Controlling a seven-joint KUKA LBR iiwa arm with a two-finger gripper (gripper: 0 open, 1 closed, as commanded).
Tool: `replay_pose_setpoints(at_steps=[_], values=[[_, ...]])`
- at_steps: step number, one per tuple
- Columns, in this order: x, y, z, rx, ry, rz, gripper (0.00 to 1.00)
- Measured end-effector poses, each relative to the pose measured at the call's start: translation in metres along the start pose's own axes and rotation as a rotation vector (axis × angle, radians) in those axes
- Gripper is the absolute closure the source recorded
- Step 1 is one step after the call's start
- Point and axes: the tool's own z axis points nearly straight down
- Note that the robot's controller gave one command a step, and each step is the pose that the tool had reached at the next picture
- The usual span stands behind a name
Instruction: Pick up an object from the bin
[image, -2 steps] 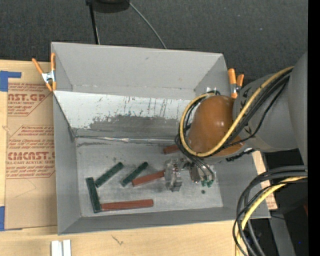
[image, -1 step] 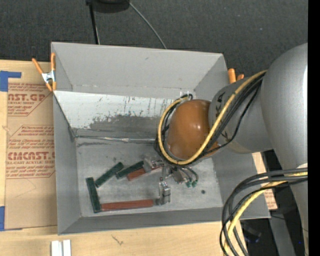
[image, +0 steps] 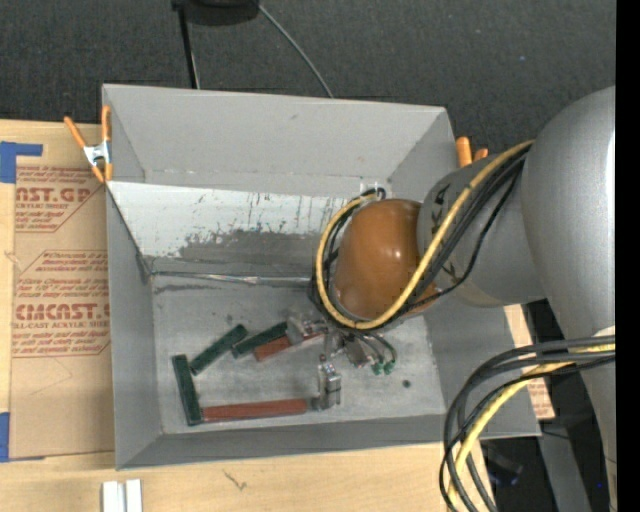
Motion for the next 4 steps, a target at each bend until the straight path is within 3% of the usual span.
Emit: replay_pose_setpoints(at_steps=[1,2,3,4], values=[[0.003,-0.002,-0.001,0.001,-0.004,-0.168,0.0],[-0.017,0.002,0.0,0.002,-0.001,-0.366,0.0],[-0.07,0.069,-0.021,0.0,-0.003,0.009,1.0],[-0.07,0.069,-0.021,0.0,-0.003,0.009,0.0]])
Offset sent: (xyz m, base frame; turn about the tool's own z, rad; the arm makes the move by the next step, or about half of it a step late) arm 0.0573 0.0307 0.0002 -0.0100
